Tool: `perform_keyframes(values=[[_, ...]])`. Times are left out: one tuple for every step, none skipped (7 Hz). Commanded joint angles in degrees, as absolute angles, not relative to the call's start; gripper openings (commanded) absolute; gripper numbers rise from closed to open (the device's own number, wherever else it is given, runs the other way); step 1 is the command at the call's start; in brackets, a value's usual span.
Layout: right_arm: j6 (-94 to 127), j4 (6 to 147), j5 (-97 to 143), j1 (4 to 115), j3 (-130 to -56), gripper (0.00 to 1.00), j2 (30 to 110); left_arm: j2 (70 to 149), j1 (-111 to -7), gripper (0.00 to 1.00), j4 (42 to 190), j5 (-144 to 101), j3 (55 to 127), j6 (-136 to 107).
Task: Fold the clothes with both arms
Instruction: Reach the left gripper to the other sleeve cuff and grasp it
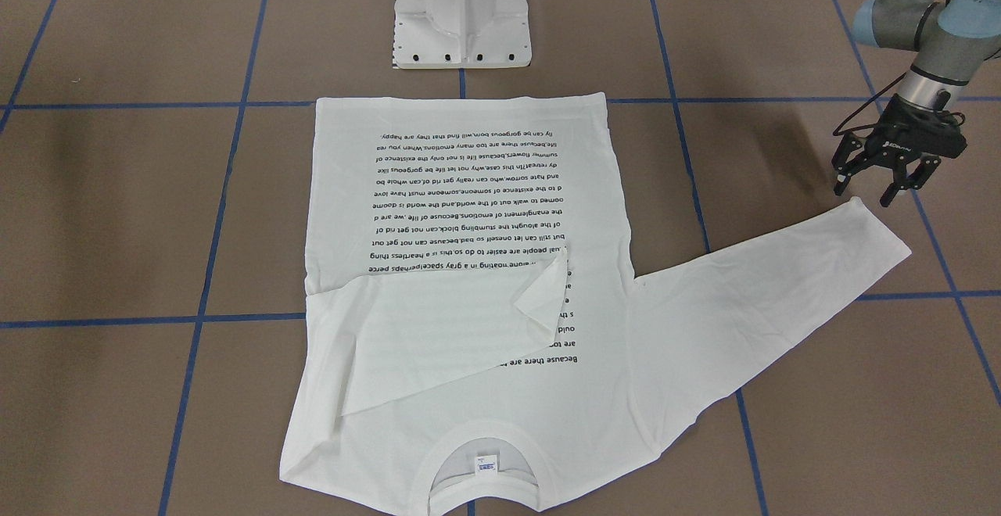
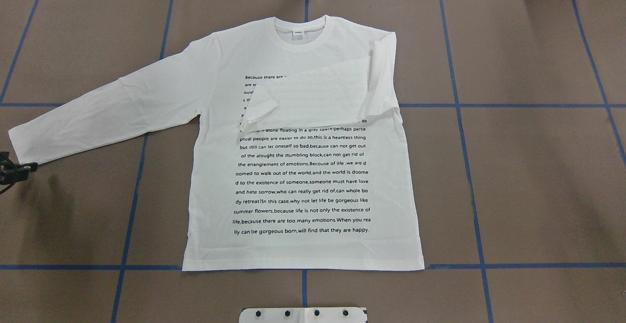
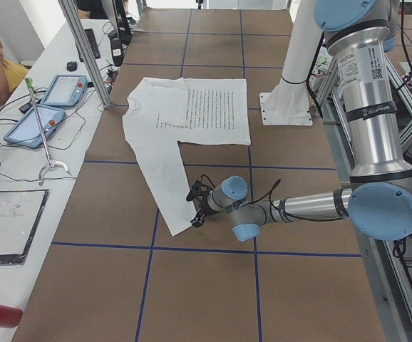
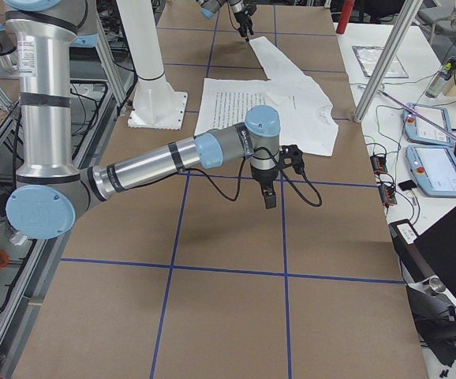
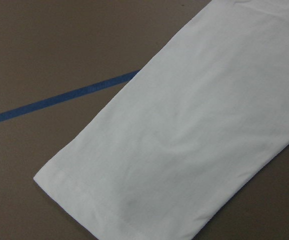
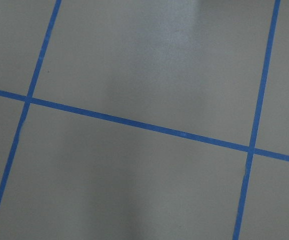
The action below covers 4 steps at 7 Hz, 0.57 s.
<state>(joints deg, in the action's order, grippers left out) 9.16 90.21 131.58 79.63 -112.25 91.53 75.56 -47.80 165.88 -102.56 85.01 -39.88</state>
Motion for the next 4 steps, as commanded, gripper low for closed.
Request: perform_keyframes(values=[[9.23,90.26,131.57,79.63,-112.24,1.0,91.58,75.67,-47.46,0.74,165.94,-102.13,84.55,-39.64],[9.14,90.18,131.57,79.63,-112.15,1.0,91.58,75.67,-46.76,0.74,165.85,-101.43,84.55,-39.55],[9.23,90.18,131.57,79.63,-112.06,1.0,91.58,75.85,-46.41,0.74,165.94,-101.34,83.85,-39.55],[9.23,90.18,131.49,79.63,-111.97,1.0,91.58,76.11,-46.41,0.65,165.85,-101.34,83.67,-39.55]])
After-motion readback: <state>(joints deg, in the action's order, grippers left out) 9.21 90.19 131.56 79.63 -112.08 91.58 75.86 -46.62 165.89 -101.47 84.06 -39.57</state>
